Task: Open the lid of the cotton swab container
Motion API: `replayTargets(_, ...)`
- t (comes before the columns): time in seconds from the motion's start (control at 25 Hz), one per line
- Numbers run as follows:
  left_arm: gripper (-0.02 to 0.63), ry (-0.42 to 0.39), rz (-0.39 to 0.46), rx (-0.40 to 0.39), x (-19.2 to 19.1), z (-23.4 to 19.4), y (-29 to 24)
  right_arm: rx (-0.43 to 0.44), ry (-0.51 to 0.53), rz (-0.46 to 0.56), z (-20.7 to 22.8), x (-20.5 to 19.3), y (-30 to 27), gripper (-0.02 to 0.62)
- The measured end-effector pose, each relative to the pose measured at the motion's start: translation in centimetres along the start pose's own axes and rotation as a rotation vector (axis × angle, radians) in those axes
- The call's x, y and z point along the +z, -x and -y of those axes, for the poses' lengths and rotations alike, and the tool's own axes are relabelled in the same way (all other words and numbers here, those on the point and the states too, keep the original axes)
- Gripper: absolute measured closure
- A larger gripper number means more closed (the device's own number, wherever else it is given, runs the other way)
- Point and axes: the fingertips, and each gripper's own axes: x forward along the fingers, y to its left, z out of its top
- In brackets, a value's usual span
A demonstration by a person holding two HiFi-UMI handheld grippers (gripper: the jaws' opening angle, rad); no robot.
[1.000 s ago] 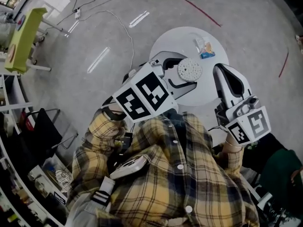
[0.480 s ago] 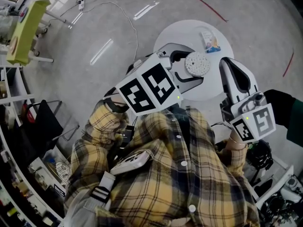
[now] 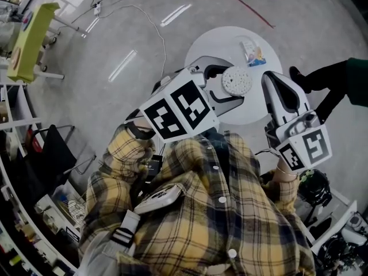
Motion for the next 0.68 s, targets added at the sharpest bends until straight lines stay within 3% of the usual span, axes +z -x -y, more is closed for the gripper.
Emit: replayTargets(0.68, 0.339, -0.002, -0.01, -0.021, 0.11, 0.62, -0.4, 0.003, 0.001, -0.012, 0.0, 0.13, 0.13, 0.58)
